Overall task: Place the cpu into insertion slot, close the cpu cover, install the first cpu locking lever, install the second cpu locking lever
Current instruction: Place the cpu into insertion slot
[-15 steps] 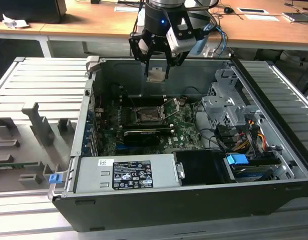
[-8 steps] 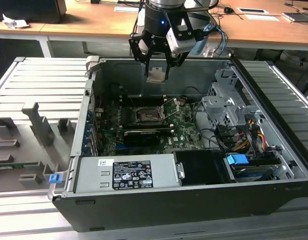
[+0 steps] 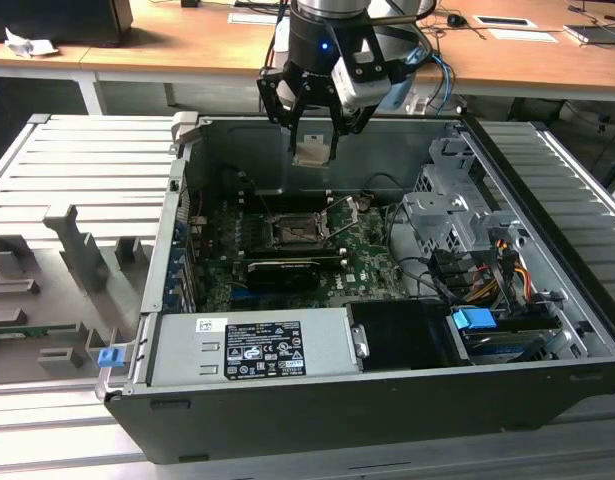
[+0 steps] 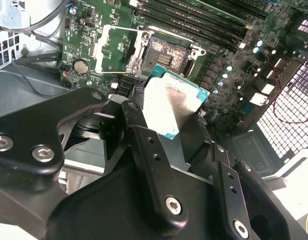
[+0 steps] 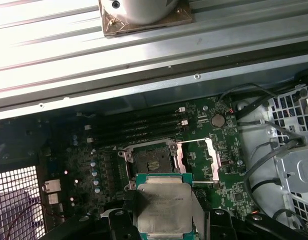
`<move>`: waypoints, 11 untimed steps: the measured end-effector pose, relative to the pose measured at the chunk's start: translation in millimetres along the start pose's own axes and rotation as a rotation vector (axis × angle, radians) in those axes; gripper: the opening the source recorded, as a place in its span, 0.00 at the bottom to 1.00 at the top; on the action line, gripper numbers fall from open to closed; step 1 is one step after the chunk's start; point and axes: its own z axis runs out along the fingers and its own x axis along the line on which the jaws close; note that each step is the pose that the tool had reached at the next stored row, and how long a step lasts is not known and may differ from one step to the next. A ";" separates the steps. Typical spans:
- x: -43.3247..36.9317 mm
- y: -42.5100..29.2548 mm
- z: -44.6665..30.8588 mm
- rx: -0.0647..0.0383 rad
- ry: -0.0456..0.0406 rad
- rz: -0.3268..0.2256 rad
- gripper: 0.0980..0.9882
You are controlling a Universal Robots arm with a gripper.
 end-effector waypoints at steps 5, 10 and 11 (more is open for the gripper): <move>0.0 -0.1 0.4 0.000 -0.0004 0.005 0.48; 0.0 -0.1 0.6 0.000 -0.0017 0.019 0.48; 0.0 0.0 0.6 0.000 -0.0022 0.025 0.48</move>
